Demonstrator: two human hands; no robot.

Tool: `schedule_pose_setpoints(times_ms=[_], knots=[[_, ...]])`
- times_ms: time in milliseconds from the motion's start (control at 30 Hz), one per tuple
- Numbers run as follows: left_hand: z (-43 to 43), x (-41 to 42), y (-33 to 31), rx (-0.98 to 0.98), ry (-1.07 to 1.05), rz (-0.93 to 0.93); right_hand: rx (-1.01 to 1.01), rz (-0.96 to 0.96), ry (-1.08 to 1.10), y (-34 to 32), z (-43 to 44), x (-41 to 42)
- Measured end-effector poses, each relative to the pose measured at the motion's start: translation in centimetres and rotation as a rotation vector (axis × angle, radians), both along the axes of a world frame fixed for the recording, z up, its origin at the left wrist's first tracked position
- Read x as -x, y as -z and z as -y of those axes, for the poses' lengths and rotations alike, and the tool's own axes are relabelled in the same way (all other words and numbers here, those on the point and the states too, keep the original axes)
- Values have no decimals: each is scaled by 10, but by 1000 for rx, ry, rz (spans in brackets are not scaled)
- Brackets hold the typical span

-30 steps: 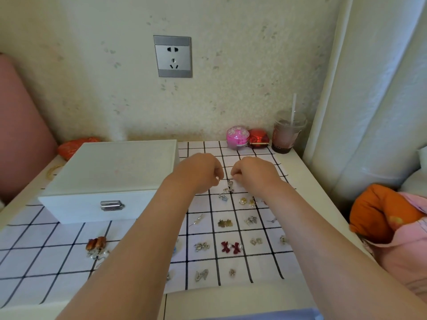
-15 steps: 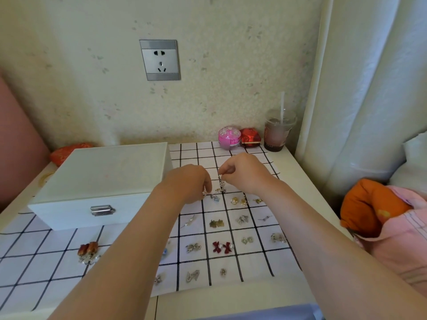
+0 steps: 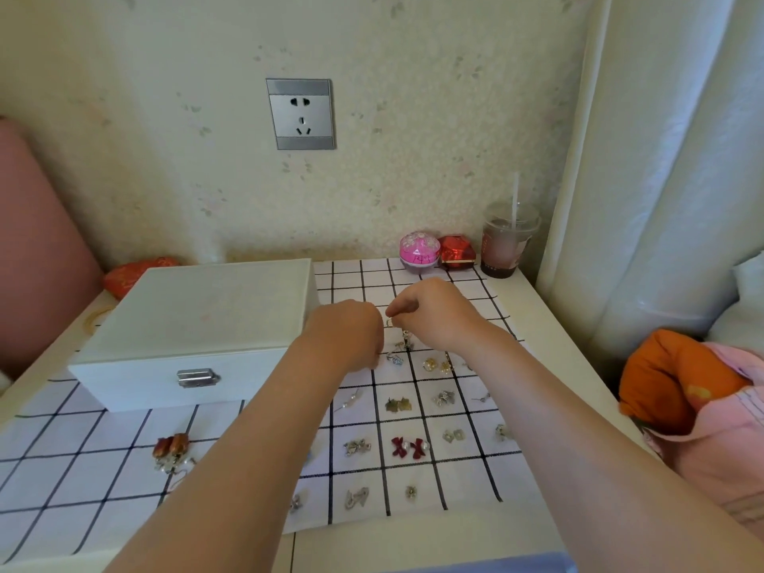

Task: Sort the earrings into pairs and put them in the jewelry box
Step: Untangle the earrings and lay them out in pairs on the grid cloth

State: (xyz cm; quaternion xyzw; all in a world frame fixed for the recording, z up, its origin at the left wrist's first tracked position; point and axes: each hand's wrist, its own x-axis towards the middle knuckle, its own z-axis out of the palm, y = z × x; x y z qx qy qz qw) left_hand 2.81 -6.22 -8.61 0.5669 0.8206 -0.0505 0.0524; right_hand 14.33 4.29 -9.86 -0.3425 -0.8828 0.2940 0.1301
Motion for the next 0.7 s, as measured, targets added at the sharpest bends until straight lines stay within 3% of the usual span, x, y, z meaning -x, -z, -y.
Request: schedule_pose_setpoints(times_ms=[67,300,400,467,600,700], knots=[[0,4,-2,-42,-20,57,69,-53,-2,-3,-2,0],[2,10,-17,-471,-108,454,404,-316,67,-17,3,-4],[6,11,-23,-516,-111,476,437,-377,81,-18,6,-5],[12,13,-26,-507,-118,415,360,-305,21,-15,10,-4],[29,15,-31,-492,-103,176,-70,99,-145,-10,24,-2],[42,13,-31,-525,-45,94,-200,258,-216,-7,36,4]])
